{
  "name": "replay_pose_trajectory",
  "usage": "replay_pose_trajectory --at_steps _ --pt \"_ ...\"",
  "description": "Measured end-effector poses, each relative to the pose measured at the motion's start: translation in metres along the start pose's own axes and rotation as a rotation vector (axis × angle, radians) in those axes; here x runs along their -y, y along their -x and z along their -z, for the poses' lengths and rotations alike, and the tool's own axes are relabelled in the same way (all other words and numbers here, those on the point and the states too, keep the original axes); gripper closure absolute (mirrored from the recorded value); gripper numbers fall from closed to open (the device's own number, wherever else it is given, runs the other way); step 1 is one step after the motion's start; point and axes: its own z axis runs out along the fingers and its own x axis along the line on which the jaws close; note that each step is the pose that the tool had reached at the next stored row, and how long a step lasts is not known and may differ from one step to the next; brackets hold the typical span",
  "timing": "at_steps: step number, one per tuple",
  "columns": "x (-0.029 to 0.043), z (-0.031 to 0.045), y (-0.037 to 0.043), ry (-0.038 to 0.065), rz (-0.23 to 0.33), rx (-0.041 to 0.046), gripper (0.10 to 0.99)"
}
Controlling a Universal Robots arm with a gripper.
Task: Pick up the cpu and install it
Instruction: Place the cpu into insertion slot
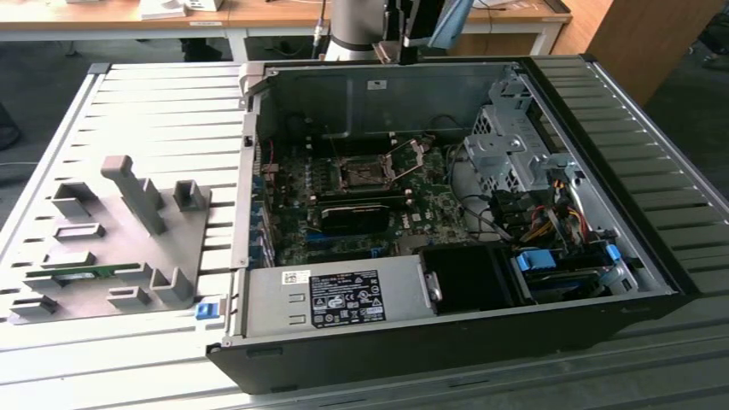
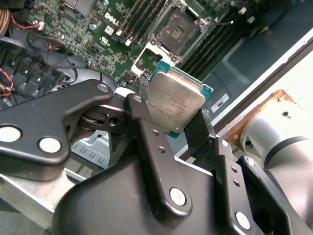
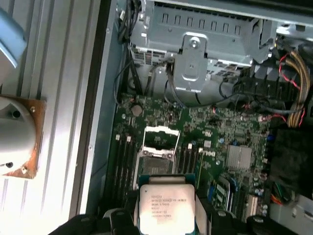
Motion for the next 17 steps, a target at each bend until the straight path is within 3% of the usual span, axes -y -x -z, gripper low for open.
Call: replay_pose_trajectory --at_steps 17 --pt "0.0141 -0.0033 -0.0018 0.0 -0.017 0.0003 0.545"
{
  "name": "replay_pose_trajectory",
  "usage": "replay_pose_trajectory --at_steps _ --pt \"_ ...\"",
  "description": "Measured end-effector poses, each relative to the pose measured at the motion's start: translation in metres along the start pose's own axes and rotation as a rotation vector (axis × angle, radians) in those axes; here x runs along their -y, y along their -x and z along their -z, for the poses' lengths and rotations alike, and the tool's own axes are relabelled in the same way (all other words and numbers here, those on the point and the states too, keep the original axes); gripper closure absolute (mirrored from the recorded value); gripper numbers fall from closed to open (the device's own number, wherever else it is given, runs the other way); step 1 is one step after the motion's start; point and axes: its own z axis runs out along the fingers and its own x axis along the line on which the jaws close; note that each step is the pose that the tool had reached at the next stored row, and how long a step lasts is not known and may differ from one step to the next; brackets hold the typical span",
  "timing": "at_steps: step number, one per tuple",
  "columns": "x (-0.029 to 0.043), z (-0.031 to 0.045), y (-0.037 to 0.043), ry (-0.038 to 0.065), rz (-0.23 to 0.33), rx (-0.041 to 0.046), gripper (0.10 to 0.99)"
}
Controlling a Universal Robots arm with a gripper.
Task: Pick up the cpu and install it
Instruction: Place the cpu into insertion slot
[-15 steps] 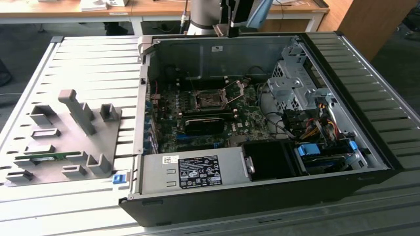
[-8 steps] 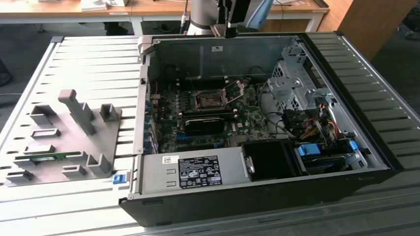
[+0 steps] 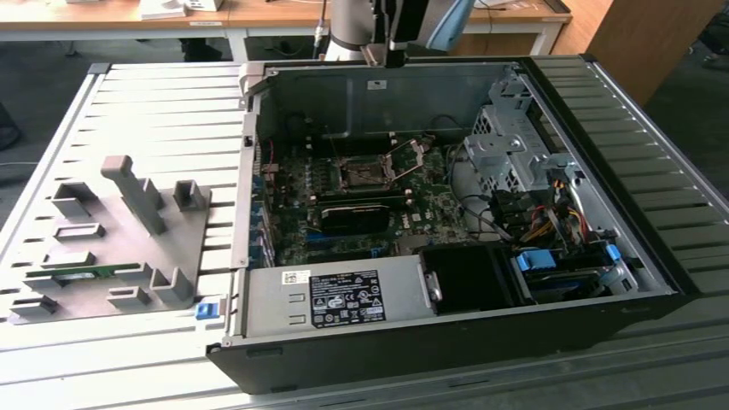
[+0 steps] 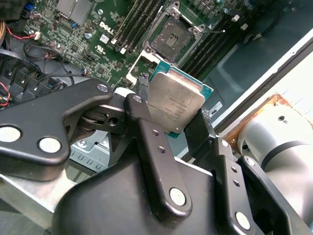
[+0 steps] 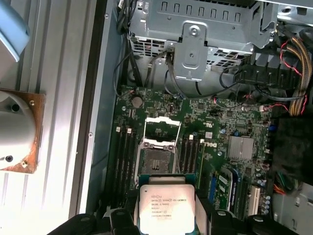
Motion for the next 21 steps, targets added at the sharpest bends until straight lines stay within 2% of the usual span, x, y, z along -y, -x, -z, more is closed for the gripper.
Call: replay_pose_trajectory --at_steps 21 --pt "0.0034 -0.0047 -0.0005 0.0 -0.009 0.0 0.545"
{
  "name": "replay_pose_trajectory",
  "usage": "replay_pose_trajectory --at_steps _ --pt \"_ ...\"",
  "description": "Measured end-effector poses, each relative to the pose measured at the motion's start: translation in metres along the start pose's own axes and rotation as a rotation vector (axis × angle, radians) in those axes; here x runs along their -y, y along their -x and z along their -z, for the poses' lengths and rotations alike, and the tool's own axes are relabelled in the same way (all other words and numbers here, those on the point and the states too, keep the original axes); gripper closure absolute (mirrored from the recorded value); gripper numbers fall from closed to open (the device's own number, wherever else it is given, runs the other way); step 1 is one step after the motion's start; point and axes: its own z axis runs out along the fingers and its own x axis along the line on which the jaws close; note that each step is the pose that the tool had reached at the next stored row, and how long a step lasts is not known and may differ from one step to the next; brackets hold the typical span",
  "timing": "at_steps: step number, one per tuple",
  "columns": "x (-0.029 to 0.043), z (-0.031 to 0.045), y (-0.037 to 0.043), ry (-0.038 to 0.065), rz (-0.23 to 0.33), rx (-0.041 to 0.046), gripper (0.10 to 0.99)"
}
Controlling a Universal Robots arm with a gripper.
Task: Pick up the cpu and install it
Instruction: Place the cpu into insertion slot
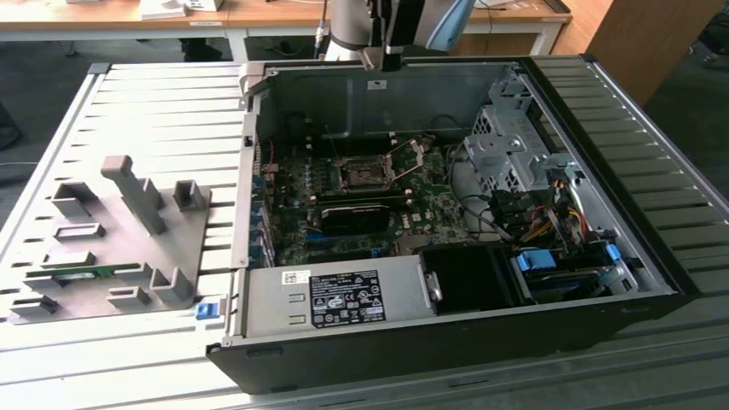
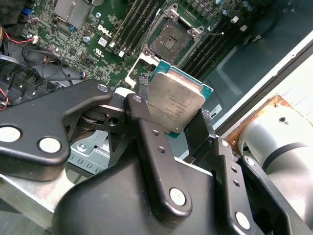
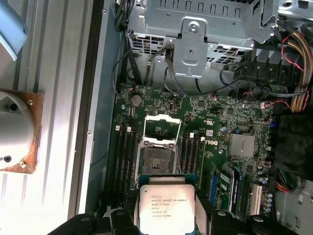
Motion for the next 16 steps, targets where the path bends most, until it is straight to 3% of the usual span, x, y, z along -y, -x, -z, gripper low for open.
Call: replay_pose_trajectory --at_steps 12,16 --pt "0.0019 -0.0064 -0.0003 0.0 -0.001 0.0004 0.545" --pt "0.0021 -0.0121 -0.0005 0.0 -0.001 0.0041 0.545"
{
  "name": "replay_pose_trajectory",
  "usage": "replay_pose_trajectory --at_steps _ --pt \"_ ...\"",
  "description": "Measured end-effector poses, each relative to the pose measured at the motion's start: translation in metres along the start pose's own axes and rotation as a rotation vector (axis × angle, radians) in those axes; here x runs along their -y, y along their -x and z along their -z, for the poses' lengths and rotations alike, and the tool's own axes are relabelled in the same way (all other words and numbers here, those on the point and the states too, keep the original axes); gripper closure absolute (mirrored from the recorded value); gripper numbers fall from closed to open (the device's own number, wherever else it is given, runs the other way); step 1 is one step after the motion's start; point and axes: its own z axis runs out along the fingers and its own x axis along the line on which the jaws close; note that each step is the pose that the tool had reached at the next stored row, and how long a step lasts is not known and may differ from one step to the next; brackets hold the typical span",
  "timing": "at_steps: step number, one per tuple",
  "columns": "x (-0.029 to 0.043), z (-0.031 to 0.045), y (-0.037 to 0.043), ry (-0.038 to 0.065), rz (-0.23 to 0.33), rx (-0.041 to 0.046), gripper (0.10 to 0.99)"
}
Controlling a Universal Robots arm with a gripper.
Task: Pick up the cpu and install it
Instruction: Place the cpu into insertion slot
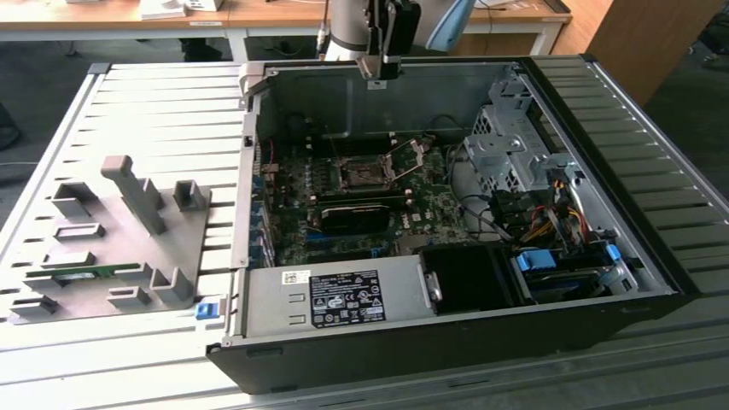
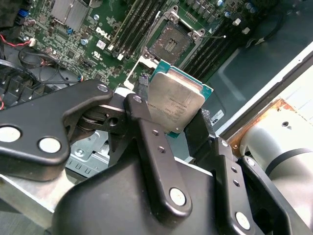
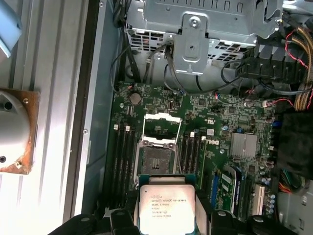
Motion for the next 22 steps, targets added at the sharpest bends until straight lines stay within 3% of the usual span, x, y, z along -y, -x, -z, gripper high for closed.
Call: replay_pose_trajectory --at_steps 12,22 --pt "-0.0002 -0.0217 -0.007 -0.002 -0.048 0.0004 0.545" --pt "0.0 -0.0397 -0.0081 -0.002 -0.064 0.0008 0.545"
